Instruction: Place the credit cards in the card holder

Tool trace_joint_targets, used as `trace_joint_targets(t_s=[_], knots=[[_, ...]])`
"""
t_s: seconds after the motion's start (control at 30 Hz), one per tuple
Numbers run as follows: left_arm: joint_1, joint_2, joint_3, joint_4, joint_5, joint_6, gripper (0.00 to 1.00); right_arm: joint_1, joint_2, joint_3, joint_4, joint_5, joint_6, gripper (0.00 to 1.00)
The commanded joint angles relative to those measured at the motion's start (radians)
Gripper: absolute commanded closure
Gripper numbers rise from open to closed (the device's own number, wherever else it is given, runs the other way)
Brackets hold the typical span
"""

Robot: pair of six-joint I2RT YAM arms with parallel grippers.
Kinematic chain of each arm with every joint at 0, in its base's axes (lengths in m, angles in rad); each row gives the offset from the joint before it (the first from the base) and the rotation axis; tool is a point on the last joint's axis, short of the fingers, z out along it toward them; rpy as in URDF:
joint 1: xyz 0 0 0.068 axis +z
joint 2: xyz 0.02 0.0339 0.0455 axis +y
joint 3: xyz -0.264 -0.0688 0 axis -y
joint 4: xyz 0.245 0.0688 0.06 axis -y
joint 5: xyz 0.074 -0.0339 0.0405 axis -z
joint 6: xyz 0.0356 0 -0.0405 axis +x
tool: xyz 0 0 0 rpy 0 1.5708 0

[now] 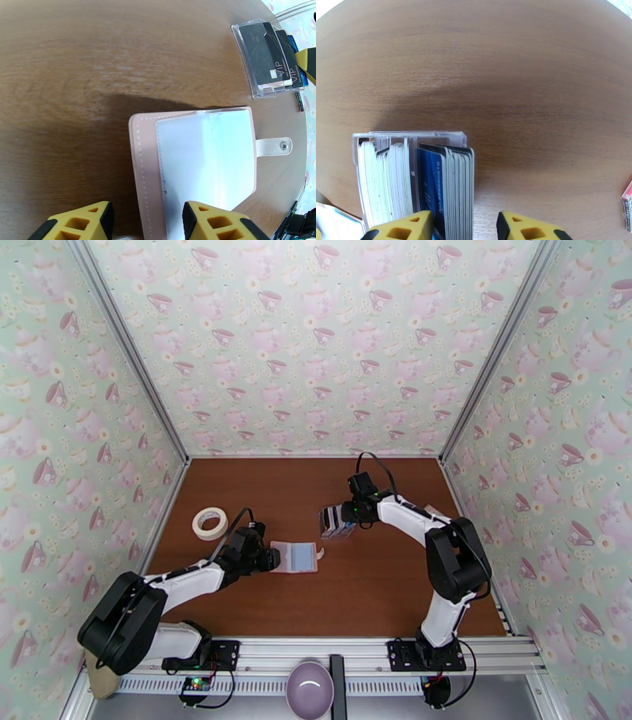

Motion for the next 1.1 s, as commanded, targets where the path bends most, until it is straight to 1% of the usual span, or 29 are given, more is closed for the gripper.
trace_joint_targets(t_s=[0.0, 0.27, 0.5, 0.73, 0.9, 1.07], knots=[[0.006, 0.006, 0.013, 0.017, 0.017, -0.005, 0.48, -0.008, -0.022, -0.017, -0.018, 0.054, -0.011, 0.54], [0.008, 0.018, 0.016, 0.022, 0.018, -0.008, 0.48, -0.009, -0.072, -0.008, -0.044, 0.070, -0.014, 0.56], [0.008, 0.039, 0.024, 0.025, 0.024, -0.011, 0.48, -0.008, -0.077, 0.003, -0.058, 0.075, -0.018, 0.57], [0.010, 0.040, 0.023, 0.028, 0.024, -0.012, 0.47, -0.008, -0.066, -0.002, -0.028, -0.028, -0.012, 0.56], [0.010, 0.044, 0.023, 0.029, 0.026, -0.014, 0.47, -0.008, -0.038, -0.006, -0.017, -0.057, -0.012, 0.55], [0.011, 0.044, 0.023, 0.028, 0.027, -0.014, 0.47, -0.008, -0.021, -0.016, -0.018, -0.052, -0.008, 0.55]])
